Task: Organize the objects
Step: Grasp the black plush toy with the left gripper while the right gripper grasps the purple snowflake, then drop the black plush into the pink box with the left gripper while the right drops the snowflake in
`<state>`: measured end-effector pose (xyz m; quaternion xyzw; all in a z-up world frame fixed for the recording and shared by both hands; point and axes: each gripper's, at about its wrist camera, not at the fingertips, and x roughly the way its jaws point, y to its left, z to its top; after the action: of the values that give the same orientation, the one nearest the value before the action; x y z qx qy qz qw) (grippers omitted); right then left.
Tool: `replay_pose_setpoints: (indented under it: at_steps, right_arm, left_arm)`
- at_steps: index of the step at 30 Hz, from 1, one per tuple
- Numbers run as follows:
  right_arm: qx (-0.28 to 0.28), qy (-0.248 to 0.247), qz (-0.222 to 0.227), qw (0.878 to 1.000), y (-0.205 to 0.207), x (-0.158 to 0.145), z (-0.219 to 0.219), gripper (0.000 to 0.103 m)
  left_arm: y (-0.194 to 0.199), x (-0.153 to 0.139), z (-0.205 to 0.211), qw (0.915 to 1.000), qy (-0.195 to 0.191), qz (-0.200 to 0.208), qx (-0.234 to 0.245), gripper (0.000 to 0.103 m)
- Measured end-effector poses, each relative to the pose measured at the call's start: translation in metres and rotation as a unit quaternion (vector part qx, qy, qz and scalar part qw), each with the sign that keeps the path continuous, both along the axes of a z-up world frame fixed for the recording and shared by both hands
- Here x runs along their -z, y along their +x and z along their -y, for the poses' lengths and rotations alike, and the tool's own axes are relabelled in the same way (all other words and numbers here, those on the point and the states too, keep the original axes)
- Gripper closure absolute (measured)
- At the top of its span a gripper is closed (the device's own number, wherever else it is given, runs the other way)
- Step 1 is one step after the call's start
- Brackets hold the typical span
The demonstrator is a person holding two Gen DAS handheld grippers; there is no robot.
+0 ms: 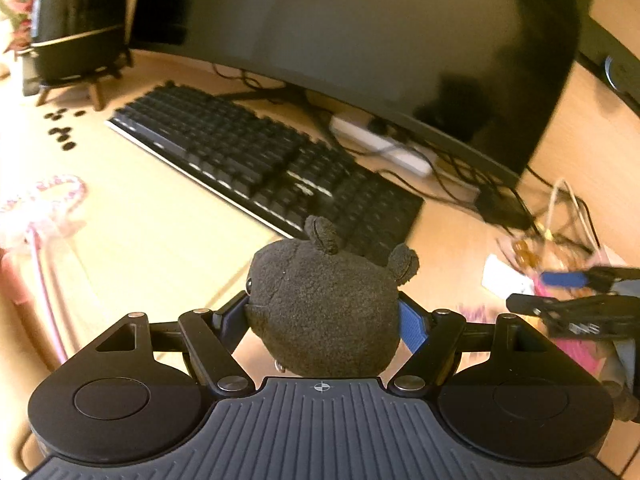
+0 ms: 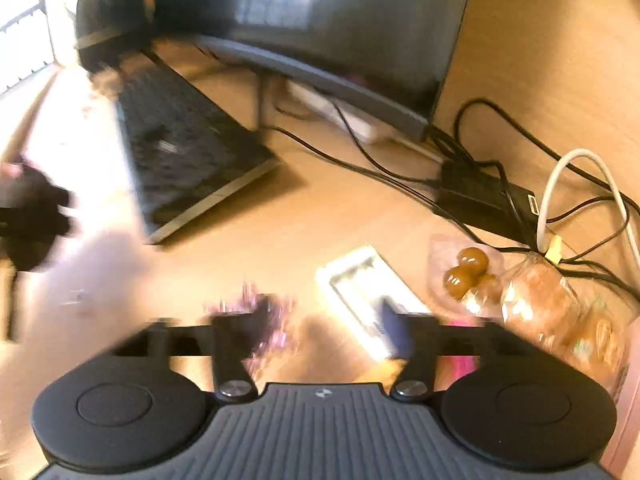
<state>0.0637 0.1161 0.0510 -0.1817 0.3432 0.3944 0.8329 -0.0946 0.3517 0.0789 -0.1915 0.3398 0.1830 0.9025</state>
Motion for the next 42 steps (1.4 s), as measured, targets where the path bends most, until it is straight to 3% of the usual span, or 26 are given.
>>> replay_pose_setpoints:
  at_steps: [7,11,15,16,18,20,25,29,35,38,40,42]
  right_arm:
    - [-0.034,0.011,-0.041,0.999,-0.041,0.014,-0.007,0.016]
    - [-0.06,-0.015,-0.023,0.998,-0.066,0.023,-0.017,0.016]
    - [-0.019,-0.032,-0.029,0.999,-0.061,0.037,-0.033,0.017]
    - [-0.013,-0.027,-0.034,0.999,-0.06,0.038,-0.034,0.021]
    - [-0.008,-0.029,-0.041,0.999,-0.064,0.034,-0.038,0.045]
    - [0.009,-0.04,-0.034,0.999,-0.073,0.026,-0.038,0.05]
    - [0.098,-0.026,-0.024,0.995,-0.097,-0.008,0.012,0.05]
    - [0.19,-0.021,-0.005,0.982,-0.116,-0.043,0.079,0.05]
    - [0.286,-0.021,0.048,0.957,-0.147,-0.082,0.168,0.05]
    - [0.31,-0.011,0.065,0.949,-0.156,-0.086,0.207,0.05]
    - [0.329,-0.004,0.063,0.942,-0.155,-0.085,0.226,0.05]
    - [0.346,0.008,0.059,0.936,-0.151,-0.083,0.246,0.05]
  left_arm:
    - [-0.009,-0.011,0.007,0.9996,0.012,-0.011,0.021,0.024]
    - [-0.015,-0.017,0.007,0.9988,0.019,-0.018,0.042,0.024]
    - [-0.017,-0.019,0.013,0.9967,0.024,-0.034,0.069,0.024]
    - [-0.017,-0.019,0.015,0.9958,0.024,-0.04,0.079,0.024]
    - [-0.018,-0.019,0.019,0.9936,0.024,-0.047,0.1,0.024]
    - [-0.017,-0.02,0.026,0.9899,0.025,-0.05,0.13,0.024]
    - [-0.01,-0.024,0.055,0.9703,0.024,-0.042,0.237,0.024]
    - [0.007,-0.031,0.097,0.944,0.019,-0.032,0.328,0.024]
    - [0.055,-0.074,0.179,0.9089,-0.001,0.032,0.416,0.023]
    - [0.093,-0.103,0.228,0.8876,0.012,0.081,0.453,0.023]
    - [0.122,-0.118,0.257,0.8836,0.029,0.102,0.456,0.023]
    - [0.157,-0.13,0.286,0.8814,0.021,0.111,0.459,0.022]
